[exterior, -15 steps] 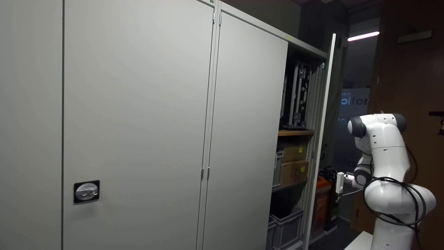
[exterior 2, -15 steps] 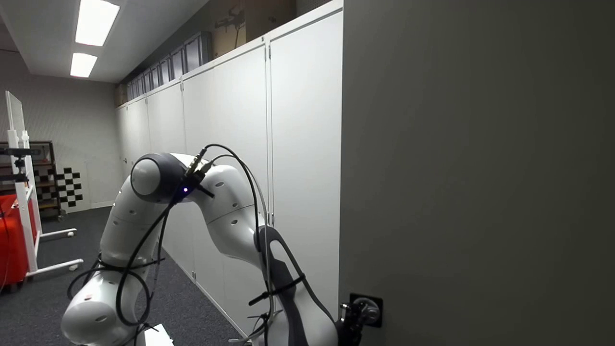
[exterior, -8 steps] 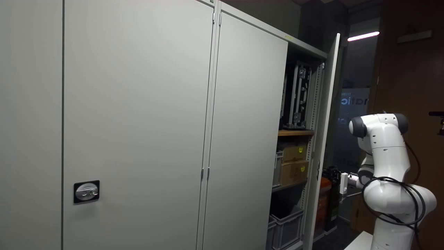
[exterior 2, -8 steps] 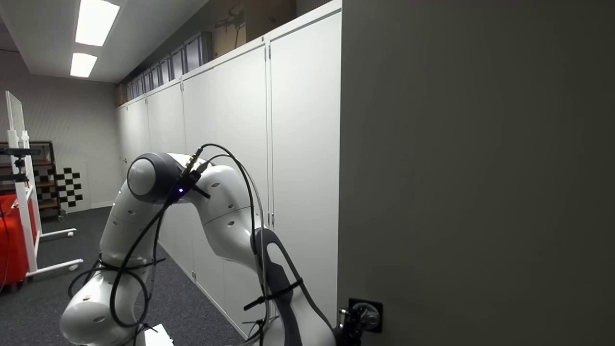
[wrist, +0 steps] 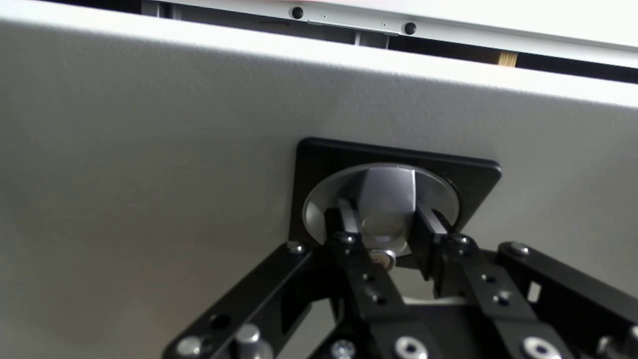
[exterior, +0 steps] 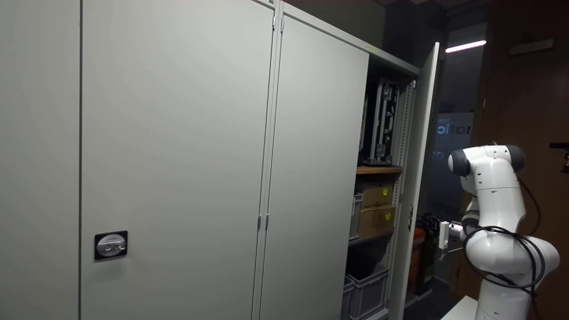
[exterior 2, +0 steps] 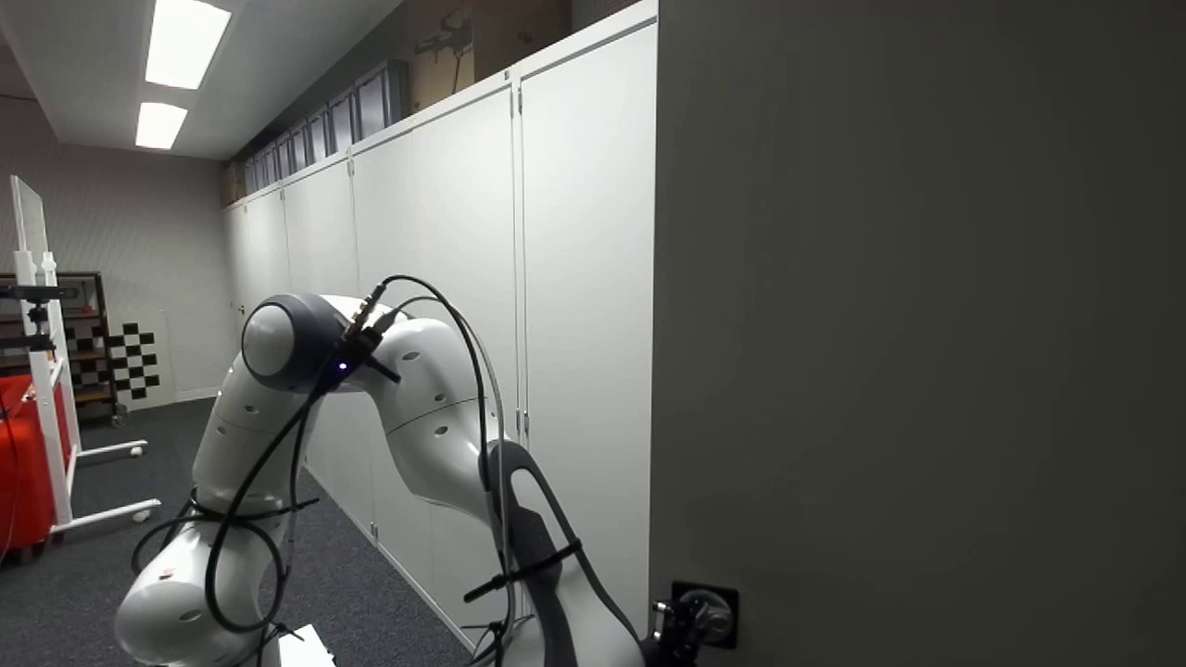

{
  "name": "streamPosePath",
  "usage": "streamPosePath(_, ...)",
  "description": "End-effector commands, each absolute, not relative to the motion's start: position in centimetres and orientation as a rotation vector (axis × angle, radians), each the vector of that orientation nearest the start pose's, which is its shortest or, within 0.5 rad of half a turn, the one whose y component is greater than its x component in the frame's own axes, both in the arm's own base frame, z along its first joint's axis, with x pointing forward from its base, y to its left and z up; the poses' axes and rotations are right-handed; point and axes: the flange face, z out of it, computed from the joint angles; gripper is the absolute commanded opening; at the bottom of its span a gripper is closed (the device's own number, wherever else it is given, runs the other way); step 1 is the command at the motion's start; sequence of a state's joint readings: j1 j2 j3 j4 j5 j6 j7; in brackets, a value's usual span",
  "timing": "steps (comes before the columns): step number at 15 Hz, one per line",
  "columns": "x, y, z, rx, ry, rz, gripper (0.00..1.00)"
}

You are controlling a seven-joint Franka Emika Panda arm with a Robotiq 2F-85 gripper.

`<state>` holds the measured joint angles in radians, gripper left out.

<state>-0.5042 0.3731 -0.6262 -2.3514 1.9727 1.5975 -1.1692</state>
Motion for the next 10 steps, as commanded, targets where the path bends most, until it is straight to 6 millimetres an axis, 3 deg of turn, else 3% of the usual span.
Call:
streamPosePath(1, 27.7, -43.6, 24.4, -1.387, 1.068, -1.266, 0.08)
streamPosePath(10, 25.7, -45.0, 24.3, -1.382, 1.087, -1.279, 0.08)
